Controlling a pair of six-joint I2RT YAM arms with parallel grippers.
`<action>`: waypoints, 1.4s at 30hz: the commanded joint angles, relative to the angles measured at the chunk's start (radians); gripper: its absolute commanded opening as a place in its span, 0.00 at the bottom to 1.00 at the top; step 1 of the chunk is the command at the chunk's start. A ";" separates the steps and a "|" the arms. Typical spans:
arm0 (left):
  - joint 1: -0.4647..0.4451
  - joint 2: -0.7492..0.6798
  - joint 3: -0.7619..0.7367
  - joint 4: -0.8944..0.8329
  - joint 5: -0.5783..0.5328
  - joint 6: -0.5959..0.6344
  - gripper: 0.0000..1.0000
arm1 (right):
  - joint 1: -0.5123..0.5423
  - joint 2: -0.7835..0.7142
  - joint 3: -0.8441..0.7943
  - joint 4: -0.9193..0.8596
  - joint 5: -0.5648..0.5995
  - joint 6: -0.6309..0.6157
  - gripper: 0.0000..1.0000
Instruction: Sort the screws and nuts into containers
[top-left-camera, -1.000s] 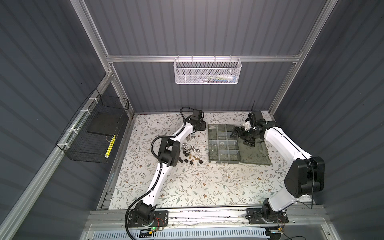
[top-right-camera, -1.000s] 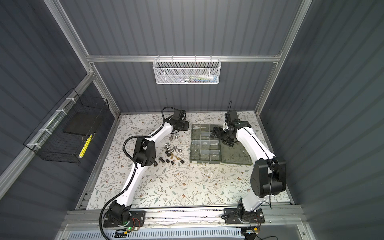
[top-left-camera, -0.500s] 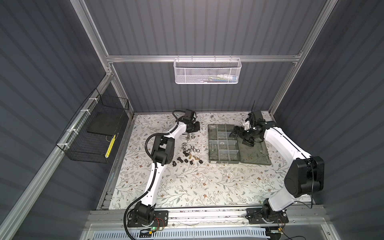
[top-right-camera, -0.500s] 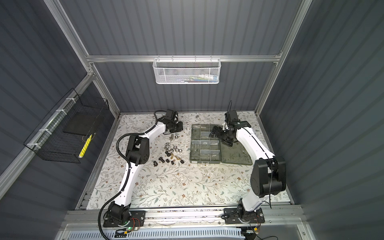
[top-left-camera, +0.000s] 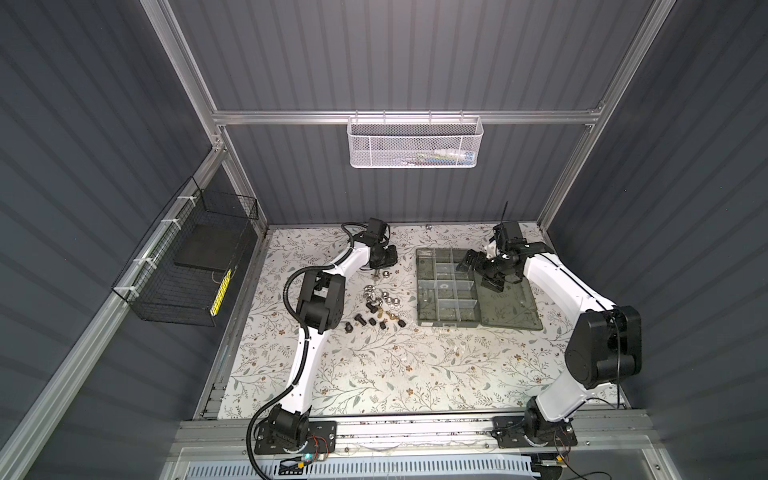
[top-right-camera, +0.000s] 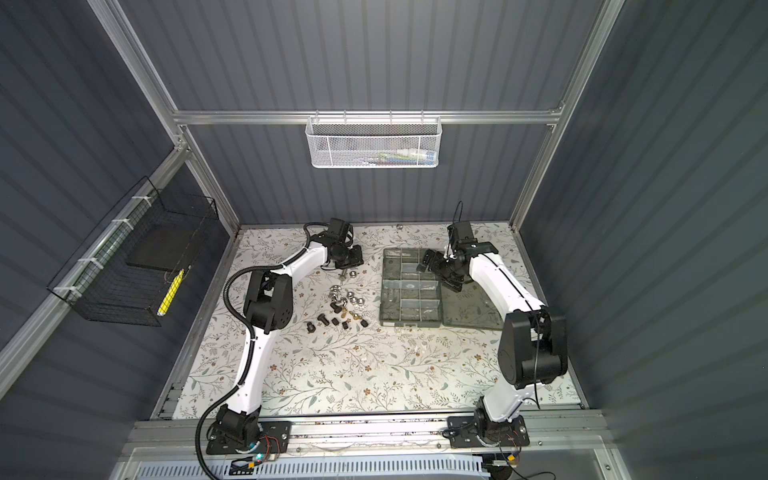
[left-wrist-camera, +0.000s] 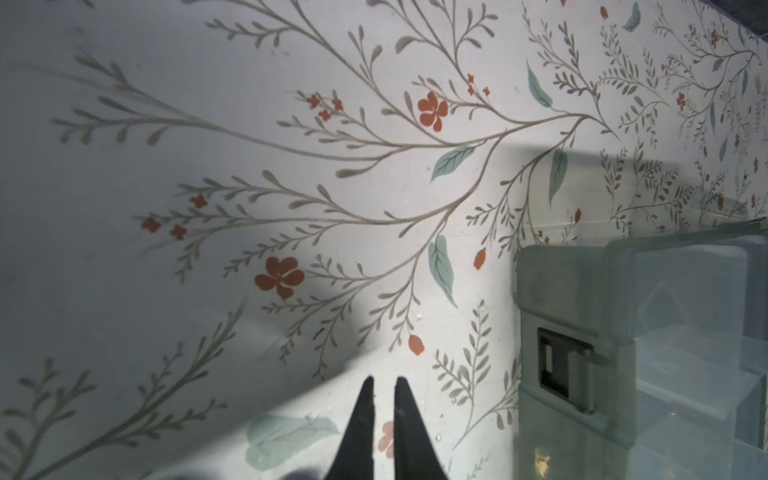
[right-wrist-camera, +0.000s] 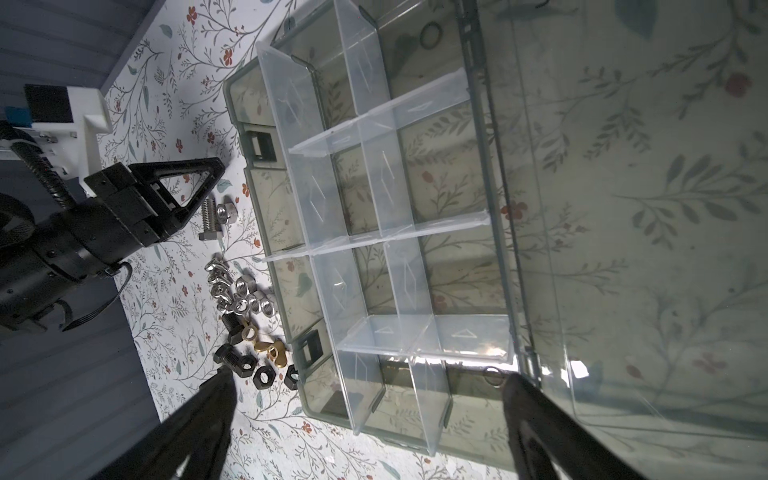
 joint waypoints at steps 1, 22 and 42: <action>-0.002 -0.040 0.015 -0.022 0.021 -0.006 0.16 | 0.005 0.005 0.020 -0.008 0.029 -0.003 0.99; -0.002 -0.053 0.057 0.070 0.053 -0.127 0.69 | -0.004 0.024 0.060 -0.032 0.047 -0.027 0.99; 0.008 -0.273 -0.191 0.186 0.203 -0.342 1.00 | -0.038 0.488 0.601 0.031 0.056 0.047 0.99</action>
